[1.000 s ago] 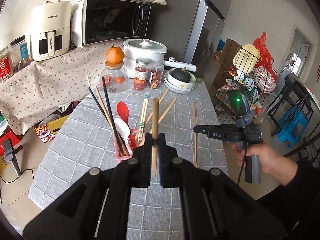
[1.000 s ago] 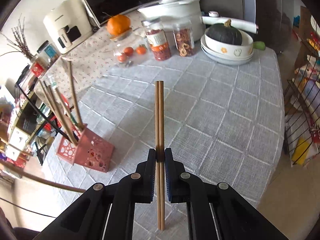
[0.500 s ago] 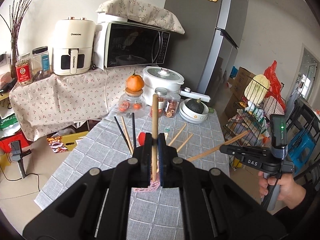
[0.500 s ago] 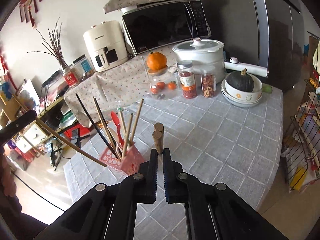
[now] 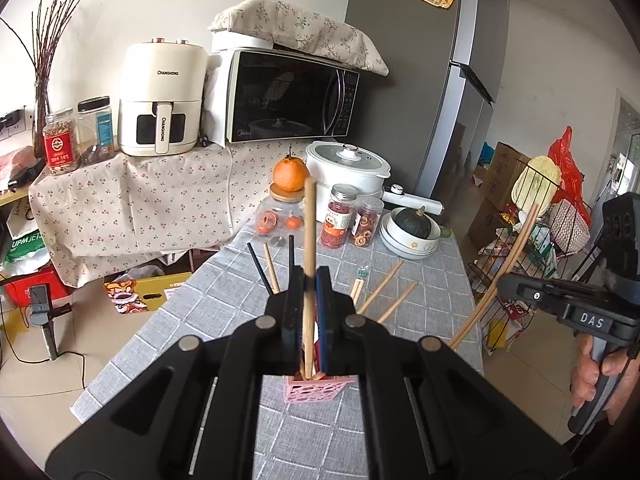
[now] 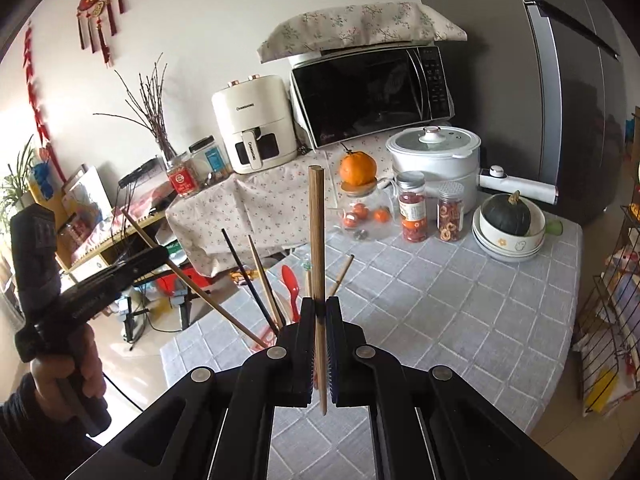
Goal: Organize utensils
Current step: 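Insert the chopstick into the basket with the left tool while the right tool carries the last chopstick, then insert the last wooden chopstick into the basket with the right tool and open it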
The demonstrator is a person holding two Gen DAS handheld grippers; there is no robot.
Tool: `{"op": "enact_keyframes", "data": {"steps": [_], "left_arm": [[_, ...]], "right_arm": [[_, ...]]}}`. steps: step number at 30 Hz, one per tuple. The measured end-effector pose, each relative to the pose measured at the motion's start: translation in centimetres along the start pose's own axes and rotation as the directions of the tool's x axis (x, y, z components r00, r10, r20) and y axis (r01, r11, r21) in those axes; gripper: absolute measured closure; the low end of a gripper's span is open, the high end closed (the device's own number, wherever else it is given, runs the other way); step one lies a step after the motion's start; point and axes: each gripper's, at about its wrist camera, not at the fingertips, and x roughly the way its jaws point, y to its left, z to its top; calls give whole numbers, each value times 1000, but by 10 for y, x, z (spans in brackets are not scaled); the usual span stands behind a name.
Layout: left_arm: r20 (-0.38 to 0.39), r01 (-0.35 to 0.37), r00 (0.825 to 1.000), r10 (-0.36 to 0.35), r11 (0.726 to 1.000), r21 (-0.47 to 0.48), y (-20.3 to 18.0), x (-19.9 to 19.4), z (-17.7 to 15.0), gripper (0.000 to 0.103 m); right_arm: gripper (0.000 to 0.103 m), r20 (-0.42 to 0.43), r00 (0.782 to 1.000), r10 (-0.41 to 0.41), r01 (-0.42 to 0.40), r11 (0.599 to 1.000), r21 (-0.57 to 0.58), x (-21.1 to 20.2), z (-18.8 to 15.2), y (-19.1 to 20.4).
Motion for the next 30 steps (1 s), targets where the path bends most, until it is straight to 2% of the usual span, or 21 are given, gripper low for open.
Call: {"op": "enact_keyframes", "data": {"steps": [7,11,16,20,25,30], "left_arm": [[-6,-18,1000,18,999,30,-5,16,0,96],[-45,-29,999,30,999,27,-5,28,-3,96],[-71,2,997,-1,1000,10,-3,38,-9,95],[-74,4,997,-2,1000,27,-6,37,-10,80],[-72,5,997,-5,1000,0,-2,25,-6,55],[-107,-4,994,0,999,-38,7,22,-10,51]], "right_arm": [[98,23,999,27,-27,1000,7,2,5,9],[98,33,999,32,-32,999,7,5,6,13],[98,44,998,36,-37,999,11,9,9,17],[98,58,998,36,-38,999,20,14,12,19],[98,72,996,47,-50,998,38,23,16,21],[98,77,997,31,-33,999,18,37,14,26]]}}
